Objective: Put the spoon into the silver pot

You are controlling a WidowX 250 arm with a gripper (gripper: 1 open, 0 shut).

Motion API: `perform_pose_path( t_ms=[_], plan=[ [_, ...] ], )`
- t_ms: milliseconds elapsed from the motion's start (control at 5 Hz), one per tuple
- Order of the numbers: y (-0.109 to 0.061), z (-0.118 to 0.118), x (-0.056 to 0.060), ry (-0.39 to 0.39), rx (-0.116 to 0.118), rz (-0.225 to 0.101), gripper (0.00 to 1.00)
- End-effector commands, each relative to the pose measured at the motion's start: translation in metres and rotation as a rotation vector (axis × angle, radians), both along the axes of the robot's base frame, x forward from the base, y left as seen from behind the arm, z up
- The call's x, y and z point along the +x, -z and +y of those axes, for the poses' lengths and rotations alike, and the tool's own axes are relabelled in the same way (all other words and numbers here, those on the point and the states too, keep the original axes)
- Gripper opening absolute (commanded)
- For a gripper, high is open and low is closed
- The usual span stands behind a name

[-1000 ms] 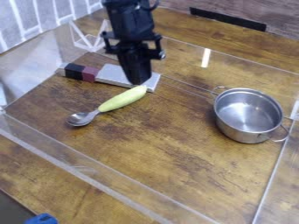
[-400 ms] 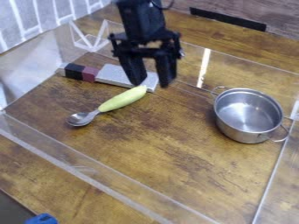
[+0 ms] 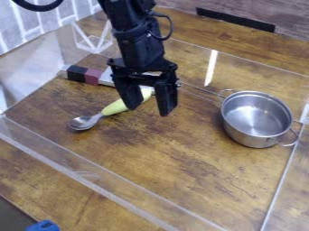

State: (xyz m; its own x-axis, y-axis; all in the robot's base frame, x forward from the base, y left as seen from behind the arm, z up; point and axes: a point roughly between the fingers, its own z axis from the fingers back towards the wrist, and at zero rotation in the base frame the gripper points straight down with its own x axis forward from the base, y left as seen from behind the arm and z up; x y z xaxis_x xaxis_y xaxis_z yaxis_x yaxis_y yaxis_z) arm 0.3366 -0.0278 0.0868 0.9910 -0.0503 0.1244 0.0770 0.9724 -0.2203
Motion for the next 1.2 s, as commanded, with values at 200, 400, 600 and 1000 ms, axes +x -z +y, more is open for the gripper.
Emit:
perform_pose_path(
  t_ms=[200, 400, 600, 1000],
  plan=[
    [0.001, 0.03, 0.01, -0.013, 0.03, 0.008, 1.0],
    [0.007, 0.046, 0.012, 0.016, 0.052, 0.023, 1.0],
    [0.01, 0.053, 0.013, 0.085, 0.077, 0.037, 1.0],
    [0.016, 0.063, 0.011, 0.11, 0.115, 0.07, 1.0]
  ],
)
